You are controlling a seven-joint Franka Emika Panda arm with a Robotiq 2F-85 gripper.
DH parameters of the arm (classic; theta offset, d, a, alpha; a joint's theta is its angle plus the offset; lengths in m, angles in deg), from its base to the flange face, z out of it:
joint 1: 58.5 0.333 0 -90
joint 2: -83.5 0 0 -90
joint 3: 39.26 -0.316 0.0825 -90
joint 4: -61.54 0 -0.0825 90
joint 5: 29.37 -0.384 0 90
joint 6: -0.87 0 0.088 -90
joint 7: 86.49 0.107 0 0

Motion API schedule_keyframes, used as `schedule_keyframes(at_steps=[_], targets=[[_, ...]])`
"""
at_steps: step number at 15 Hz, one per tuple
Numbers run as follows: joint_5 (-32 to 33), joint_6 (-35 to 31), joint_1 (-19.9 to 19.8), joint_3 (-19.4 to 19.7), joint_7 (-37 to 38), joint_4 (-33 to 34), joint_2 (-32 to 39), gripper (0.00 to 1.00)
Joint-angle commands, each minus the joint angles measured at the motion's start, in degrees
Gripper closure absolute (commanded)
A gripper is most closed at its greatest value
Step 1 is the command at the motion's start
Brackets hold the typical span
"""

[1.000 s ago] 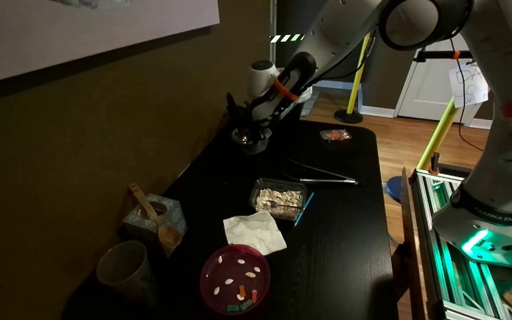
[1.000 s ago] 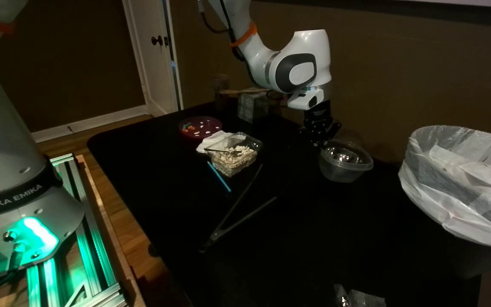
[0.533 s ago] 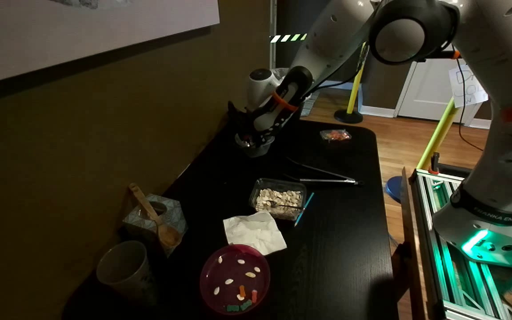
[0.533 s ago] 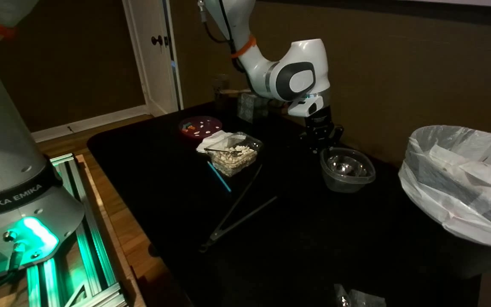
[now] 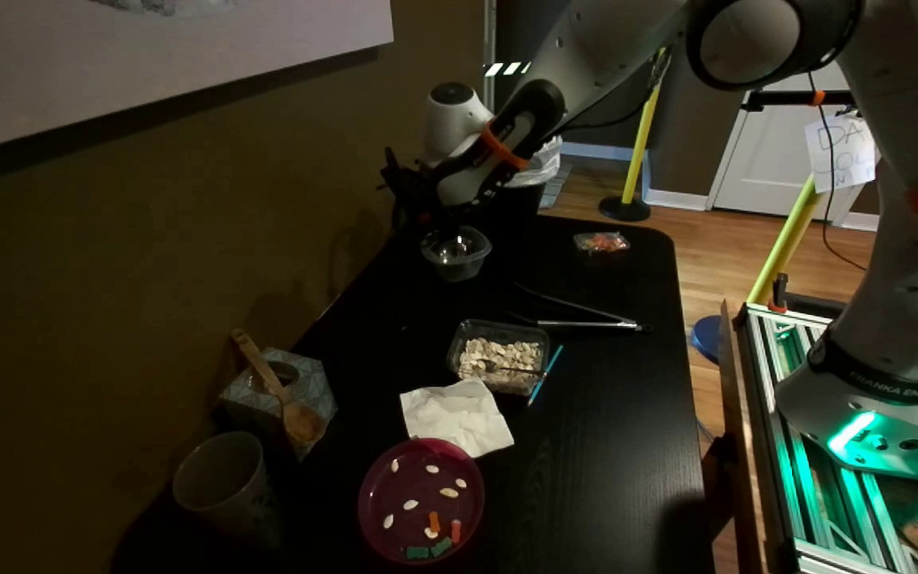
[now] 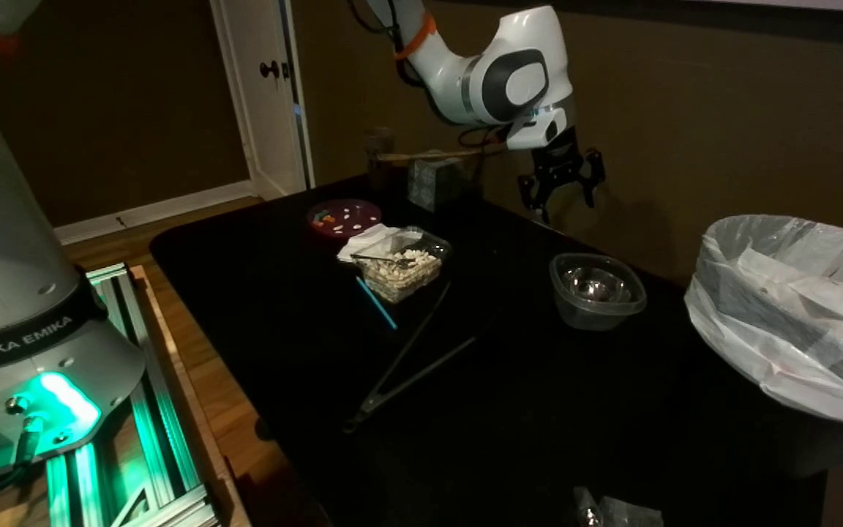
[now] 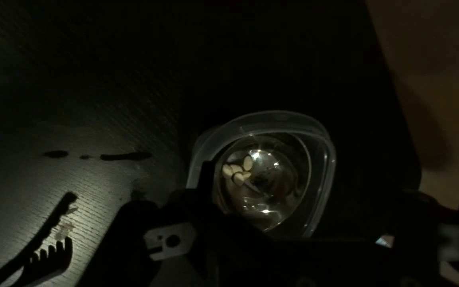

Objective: Move the lunchbox with the silver bowl in it to the right

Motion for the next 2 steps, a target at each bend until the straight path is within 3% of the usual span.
schedule_keyframes(at_steps=[1, 2], targets=[[1.99, -0.54, -2.76, -5.26, -11.24, -5.48, -8.89, 0.0], [1.3, 0.12, -1.28, -2.64, -5.87, -0.84, -3.77, 0.0]])
